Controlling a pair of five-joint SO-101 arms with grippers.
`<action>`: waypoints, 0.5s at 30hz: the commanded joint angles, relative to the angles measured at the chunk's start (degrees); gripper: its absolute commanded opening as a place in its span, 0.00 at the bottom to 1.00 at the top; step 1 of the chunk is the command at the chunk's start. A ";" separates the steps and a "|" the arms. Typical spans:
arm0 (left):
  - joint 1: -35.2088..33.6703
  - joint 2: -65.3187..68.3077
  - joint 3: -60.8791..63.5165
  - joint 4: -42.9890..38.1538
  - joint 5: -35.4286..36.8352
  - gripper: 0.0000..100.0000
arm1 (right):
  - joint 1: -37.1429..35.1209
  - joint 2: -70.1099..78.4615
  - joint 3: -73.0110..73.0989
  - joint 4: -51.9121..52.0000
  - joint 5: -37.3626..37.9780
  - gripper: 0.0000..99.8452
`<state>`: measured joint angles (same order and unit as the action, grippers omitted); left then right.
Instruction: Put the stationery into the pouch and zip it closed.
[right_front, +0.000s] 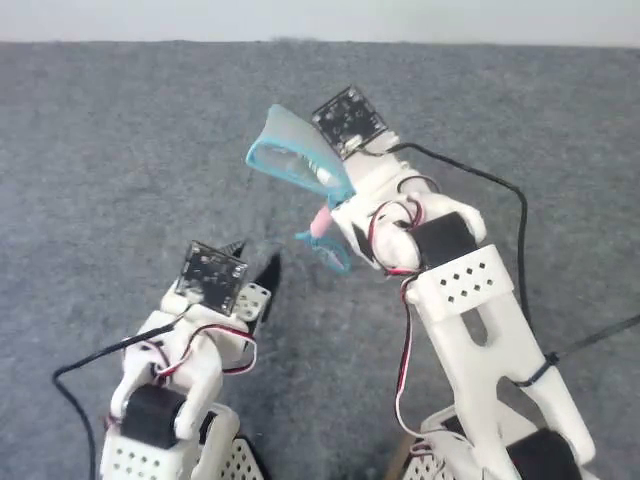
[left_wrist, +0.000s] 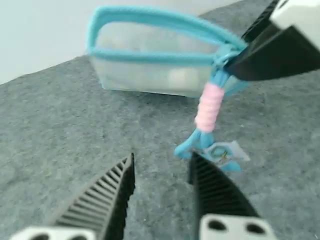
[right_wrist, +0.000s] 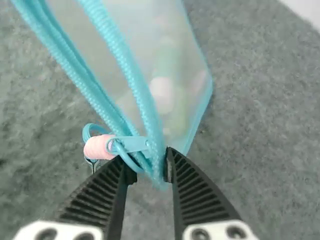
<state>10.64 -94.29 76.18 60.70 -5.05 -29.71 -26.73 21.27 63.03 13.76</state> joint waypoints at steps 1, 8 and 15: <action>1.14 0.79 -0.31 -2.20 -0.35 0.26 | -3.47 -1.19 -1.32 1.01 -0.70 0.01; 2.99 0.79 2.33 -4.13 -0.44 0.26 | -4.44 -1.27 -0.79 1.71 -0.70 0.01; 4.48 0.79 3.30 -5.36 -0.26 0.26 | -4.53 -4.70 -0.44 5.05 -0.53 0.01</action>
<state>14.68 -94.20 79.43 58.42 -5.05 -33.49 -26.81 21.36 66.64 13.76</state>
